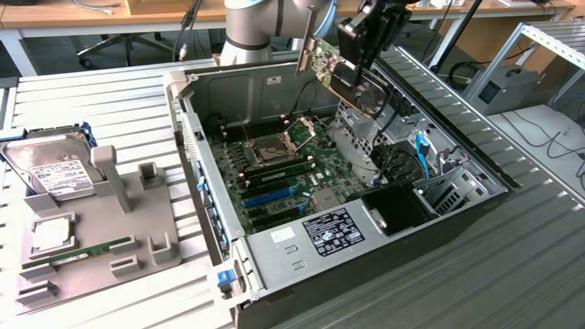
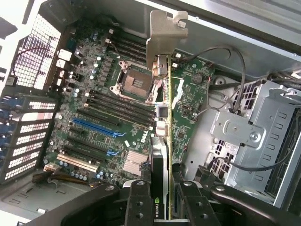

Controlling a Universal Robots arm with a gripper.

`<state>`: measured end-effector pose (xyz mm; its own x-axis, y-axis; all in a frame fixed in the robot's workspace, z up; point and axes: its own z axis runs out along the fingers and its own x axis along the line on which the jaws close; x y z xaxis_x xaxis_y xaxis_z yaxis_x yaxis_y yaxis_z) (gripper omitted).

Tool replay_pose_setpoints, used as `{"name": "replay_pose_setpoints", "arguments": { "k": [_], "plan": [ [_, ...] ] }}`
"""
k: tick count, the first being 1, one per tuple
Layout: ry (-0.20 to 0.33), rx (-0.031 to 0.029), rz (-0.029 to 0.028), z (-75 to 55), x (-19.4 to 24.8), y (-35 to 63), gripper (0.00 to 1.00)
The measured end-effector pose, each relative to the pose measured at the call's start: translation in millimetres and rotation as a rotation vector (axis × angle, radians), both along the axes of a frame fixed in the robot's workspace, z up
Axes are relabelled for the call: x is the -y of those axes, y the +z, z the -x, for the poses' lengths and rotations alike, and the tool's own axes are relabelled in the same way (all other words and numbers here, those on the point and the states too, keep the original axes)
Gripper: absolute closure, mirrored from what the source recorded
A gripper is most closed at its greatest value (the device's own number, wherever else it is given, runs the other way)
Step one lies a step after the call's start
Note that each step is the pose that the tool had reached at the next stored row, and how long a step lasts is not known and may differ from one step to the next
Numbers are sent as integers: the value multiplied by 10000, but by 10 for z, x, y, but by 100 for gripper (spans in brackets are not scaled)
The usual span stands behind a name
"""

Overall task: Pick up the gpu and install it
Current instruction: 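Insert the gpu into the slot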

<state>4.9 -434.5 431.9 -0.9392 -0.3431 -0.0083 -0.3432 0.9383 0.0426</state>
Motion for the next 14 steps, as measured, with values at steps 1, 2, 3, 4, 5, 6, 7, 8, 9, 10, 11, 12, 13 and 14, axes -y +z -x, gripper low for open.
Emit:
{"name": "replay_pose_setpoints", "arguments": {
  "k": [1, 2, 3, 4, 5, 6, 7, 8, 9, 10, 11, 12, 13, 14],
  "plan": [
    [129, 0, 0, 0, 0, 0, 73],
    [221, 0, 0, 0, 0, 0, 73],
    [412, 0, 0, 0, 0, 0, 73],
    [505, 0, 0, 0, 0, 0, 73],
    [597, 0, 0, 0, 0, 0, 73],
    [690, 0, 0, 0, 0, 0, 73],
    [776, 0, 0, 0, 0, 0, 73],
    [866, 0, 0, 0, 0, 0, 73],
    [980, 0, 1, 0, 0, 0, 73],
    [1097, 0, 1, 0, 0, 0, 73],
    [1213, 0, 3, 0, -1, 0, 73],
    [1342, 0, 4, 0, -1, 0, 73],
    [1483, -1, 6, 0, -1, 0, 73],
    [1620, 0, 9, 0, -1, 0, 73]
  ]
}}
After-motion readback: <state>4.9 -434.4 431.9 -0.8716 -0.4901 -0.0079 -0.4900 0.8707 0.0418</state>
